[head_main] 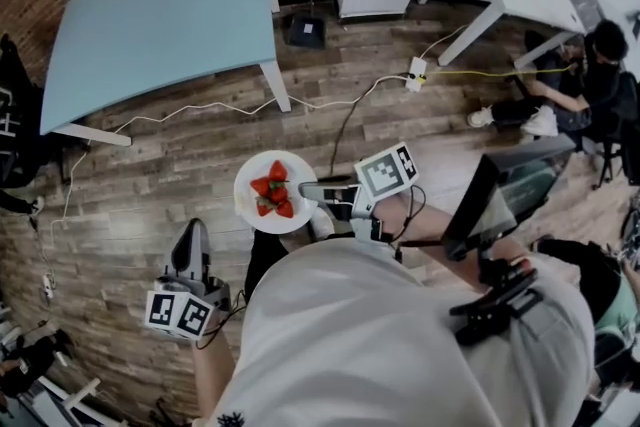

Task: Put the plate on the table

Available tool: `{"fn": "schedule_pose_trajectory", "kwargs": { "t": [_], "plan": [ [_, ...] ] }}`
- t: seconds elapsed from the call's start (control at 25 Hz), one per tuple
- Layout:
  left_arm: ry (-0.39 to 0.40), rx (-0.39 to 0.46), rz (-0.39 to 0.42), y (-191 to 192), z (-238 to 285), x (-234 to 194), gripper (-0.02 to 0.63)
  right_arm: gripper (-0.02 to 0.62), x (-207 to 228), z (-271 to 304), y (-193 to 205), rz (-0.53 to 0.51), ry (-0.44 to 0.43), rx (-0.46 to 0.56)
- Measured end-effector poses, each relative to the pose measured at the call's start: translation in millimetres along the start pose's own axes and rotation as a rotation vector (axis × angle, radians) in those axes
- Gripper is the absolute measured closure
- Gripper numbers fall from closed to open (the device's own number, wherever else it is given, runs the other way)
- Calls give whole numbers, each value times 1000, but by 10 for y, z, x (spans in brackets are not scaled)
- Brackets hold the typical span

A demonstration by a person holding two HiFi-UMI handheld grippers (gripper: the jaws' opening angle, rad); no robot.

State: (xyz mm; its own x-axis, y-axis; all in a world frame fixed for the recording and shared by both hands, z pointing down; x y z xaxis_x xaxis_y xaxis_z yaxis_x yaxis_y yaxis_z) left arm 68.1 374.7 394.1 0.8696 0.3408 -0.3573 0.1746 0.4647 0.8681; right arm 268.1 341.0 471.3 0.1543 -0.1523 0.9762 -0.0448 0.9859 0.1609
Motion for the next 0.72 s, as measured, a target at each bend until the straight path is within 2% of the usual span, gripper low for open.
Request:
{"fn": "schedule_pose_trajectory", "kwargs": {
  "t": [0.24,0.44,0.6,0.72],
  "plan": [
    [-4,21,-20,-163,48,-523,604,571,-1,436,-322,-22,32,-4],
    [26,44,-30,-459,164,-1059,604,571,-123,908,-676,-26,29,18],
    [58,50,-36,-803,139,-1729,605,571,-63,1361,-963,-77,142,13],
    [69,56,-27,-1025,61,-2175,604,571,-79,1595,-1078,-105,155,15]
  ]
}}
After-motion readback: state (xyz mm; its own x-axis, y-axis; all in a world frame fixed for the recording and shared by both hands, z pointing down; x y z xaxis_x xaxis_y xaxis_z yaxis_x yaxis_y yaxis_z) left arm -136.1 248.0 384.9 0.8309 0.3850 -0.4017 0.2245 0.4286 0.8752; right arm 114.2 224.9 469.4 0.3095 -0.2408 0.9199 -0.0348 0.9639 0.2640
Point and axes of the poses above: the fingertips, and each gripper's own axes: z forward along the fingers, x to its right, y out of its underside, the point moved 2 cm from there along -z, backward along the fingers, and after that the axes turned 4 degrees about -x, right-handed, at the moved point
